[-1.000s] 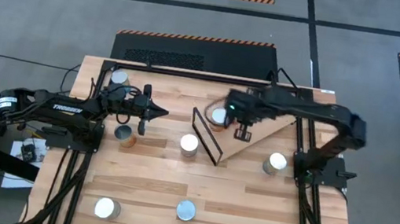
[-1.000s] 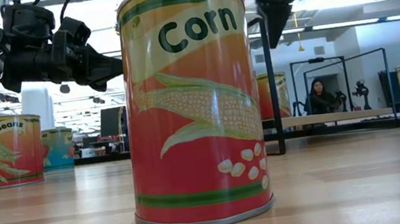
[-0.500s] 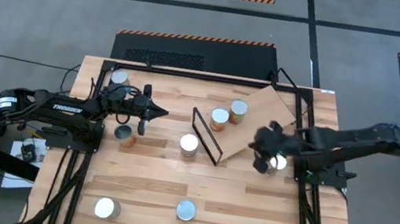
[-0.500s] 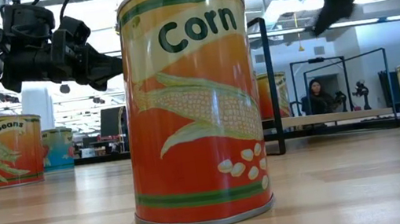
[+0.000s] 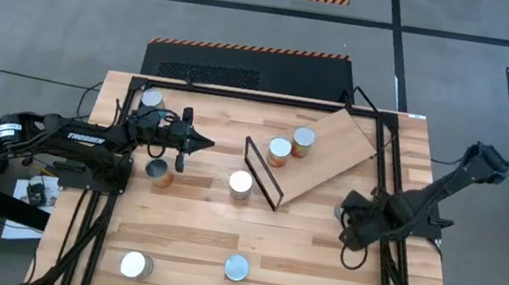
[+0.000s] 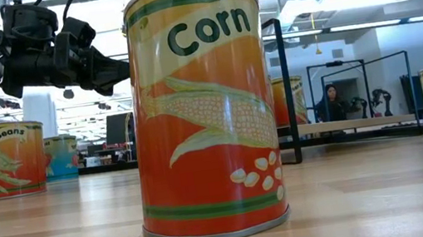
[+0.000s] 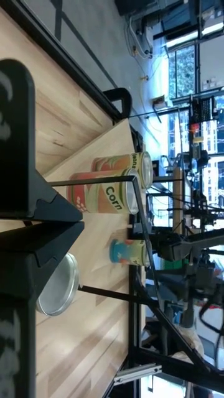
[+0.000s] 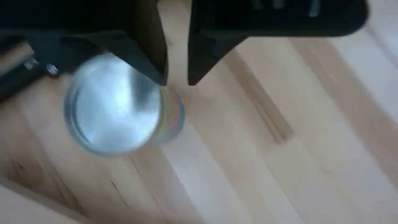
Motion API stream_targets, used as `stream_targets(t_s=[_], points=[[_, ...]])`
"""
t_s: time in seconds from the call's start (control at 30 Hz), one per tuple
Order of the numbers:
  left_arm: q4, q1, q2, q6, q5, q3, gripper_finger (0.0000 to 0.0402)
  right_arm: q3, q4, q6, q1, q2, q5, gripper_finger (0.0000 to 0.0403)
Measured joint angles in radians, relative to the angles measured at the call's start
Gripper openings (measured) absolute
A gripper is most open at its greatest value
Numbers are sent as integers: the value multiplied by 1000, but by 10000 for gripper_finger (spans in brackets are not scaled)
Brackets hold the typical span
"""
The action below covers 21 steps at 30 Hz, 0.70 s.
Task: Pick and place cans onto a shelf
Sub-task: Put the bottom canned tomatoes on the shelf
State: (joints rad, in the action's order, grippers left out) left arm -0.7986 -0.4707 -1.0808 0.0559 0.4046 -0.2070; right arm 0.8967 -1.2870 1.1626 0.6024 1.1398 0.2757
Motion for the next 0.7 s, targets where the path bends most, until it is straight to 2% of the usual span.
stream_targets(t_s=[0.23, 0.37, 0.5, 0.7], points=[[0, 0, 0, 0, 0, 0, 1, 0, -30, 4, 3, 117, -16, 147], [0, 0, 0, 1, 0, 0, 1, 1, -71, -1, -10, 165, -14, 154], [2, 0, 0, 1, 0, 0, 1, 1, -75, -45, -26, 202, -12, 125], [3, 0, 0, 3, 0, 0, 1, 4, -84, -135, -67, 233, 0, 38]])
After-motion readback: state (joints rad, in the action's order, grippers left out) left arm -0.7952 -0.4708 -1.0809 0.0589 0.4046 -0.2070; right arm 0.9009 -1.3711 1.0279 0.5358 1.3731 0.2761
